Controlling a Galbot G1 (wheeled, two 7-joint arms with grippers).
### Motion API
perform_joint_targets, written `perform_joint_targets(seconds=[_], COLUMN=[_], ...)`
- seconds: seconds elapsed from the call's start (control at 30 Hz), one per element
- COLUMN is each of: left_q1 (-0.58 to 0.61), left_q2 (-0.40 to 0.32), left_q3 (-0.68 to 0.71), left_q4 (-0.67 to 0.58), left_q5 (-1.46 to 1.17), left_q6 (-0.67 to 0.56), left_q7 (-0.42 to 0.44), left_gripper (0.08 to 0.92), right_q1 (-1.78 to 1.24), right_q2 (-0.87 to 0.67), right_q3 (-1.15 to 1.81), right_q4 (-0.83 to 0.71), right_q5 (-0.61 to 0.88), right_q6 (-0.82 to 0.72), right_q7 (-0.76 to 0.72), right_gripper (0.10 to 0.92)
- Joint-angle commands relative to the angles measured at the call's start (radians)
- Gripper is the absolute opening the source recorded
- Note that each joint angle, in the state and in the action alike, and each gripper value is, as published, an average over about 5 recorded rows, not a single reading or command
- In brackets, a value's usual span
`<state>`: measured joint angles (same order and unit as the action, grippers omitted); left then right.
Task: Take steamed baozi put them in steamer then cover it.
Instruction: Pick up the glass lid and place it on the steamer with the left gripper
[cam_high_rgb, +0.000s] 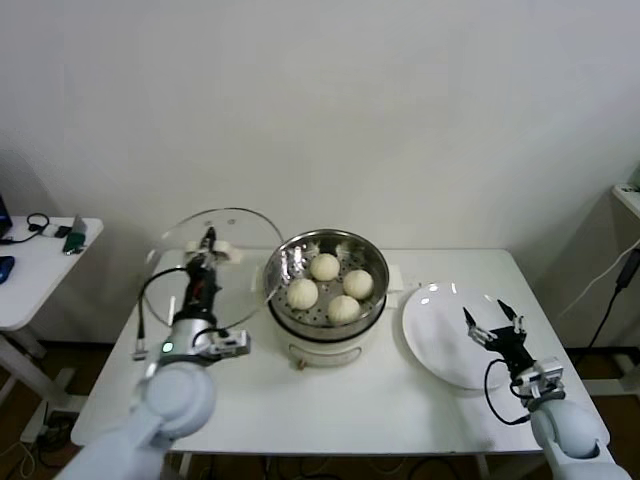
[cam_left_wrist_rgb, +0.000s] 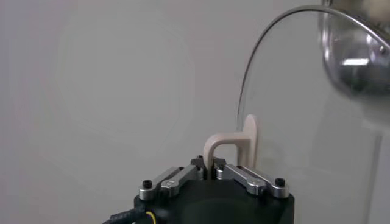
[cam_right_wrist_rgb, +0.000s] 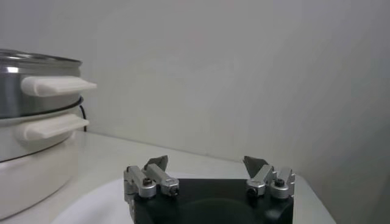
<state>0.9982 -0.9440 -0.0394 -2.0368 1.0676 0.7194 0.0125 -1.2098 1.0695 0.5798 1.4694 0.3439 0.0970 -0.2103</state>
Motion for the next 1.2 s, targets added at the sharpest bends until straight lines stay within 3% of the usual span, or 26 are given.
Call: perform_joint_targets(seconds=[0.03, 0.17, 0.5, 1.2], left_q1=[-0.223, -0.275, -0.321, -0.305], left_q2=[-0.342, -0.435, -0.571, -0.539], left_q3=[0.278, 0.288, 0.306, 0.27], left_q4=[0.196, 0.286, 0.423, 0.462], left_q5=[0.194, 0.227, 0.292, 0.348], left_q6=[0.066, 0.066, 0.066, 0.066], left_q7=[0.118, 0.146, 0.211, 0.289], left_gripper=[0.151, 0.151, 0.151, 0.151], right_q1=[0.028, 0.026, 0.017, 0.019], right_q2=[-0.004, -0.005, -0.003, 0.01], right_q3=[-0.016, -0.01, 0.005, 0.006], right_q4=[-0.025, -0.026, -0.03, -0.042], right_q5=[-0.015, -0.016, -0.021, -0.034], right_q6=[0.004, 0.007, 0.015, 0.023], right_q7=[0.002, 0.002, 0.0, -0.004], right_gripper=[0.823, 0.823, 0.823, 0.823])
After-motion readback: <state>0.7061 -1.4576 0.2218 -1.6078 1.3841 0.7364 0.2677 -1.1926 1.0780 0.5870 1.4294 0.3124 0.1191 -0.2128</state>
